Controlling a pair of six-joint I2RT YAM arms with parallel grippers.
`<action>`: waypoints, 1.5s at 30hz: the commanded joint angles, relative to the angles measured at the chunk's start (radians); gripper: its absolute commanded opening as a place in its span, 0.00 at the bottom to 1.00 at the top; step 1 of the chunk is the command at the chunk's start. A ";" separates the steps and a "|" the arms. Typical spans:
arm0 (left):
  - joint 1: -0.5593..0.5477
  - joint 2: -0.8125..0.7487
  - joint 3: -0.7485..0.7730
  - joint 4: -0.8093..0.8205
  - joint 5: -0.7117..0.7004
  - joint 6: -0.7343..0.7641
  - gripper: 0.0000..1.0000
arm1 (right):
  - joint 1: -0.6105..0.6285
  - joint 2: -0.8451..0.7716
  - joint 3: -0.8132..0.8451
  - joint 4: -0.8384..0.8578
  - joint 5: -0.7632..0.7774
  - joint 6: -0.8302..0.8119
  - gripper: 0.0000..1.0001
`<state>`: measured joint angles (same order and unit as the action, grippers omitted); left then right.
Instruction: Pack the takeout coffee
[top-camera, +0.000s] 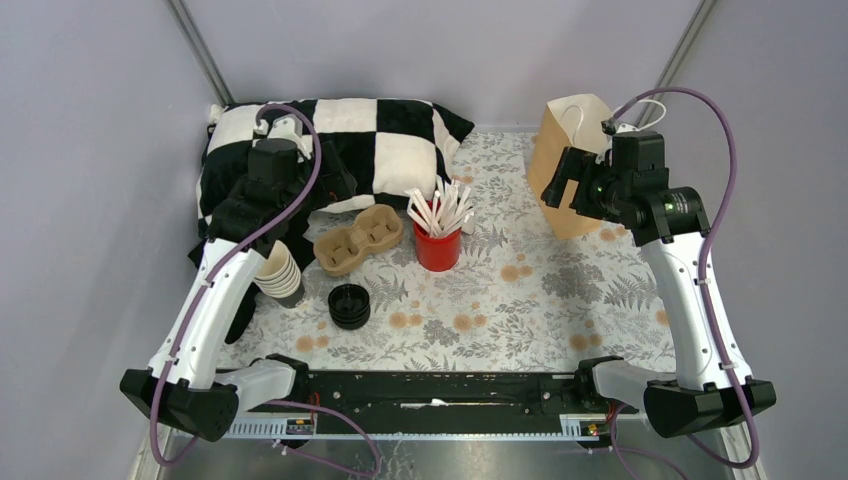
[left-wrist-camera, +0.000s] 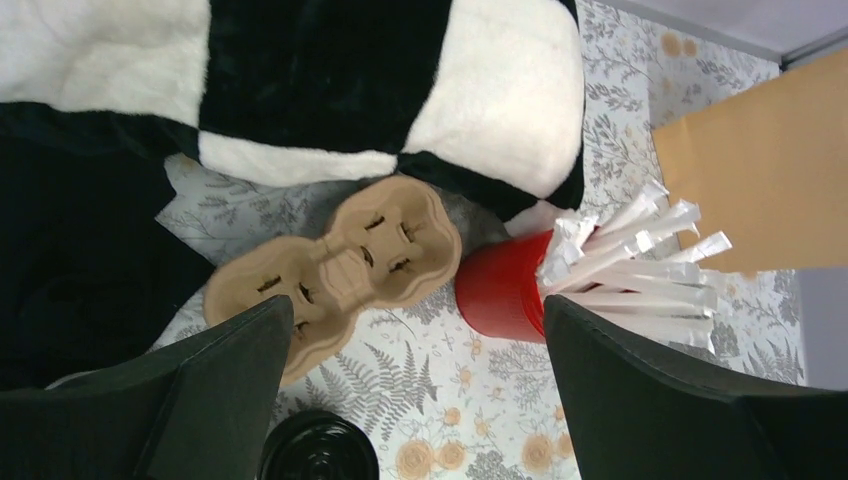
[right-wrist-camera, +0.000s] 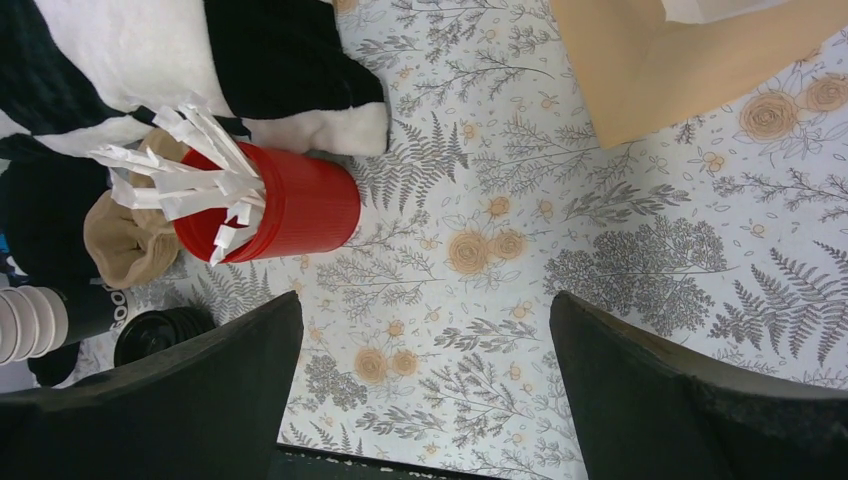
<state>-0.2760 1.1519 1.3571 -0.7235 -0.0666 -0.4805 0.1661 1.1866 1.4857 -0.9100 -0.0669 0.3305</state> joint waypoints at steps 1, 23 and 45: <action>-0.040 0.000 0.049 -0.066 -0.039 -0.047 0.99 | -0.002 0.011 0.053 -0.009 -0.045 0.001 1.00; -0.031 0.108 0.011 -0.468 -0.276 -0.238 0.98 | 0.019 0.004 -0.008 0.048 -0.129 -0.031 1.00; 0.077 0.086 0.125 -0.468 -0.302 -0.083 0.88 | 0.032 0.025 -0.018 0.057 -0.154 -0.034 1.00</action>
<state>-0.2047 1.2705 1.4059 -1.2144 -0.3702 -0.5961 0.1875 1.2091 1.4605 -0.8780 -0.2020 0.3107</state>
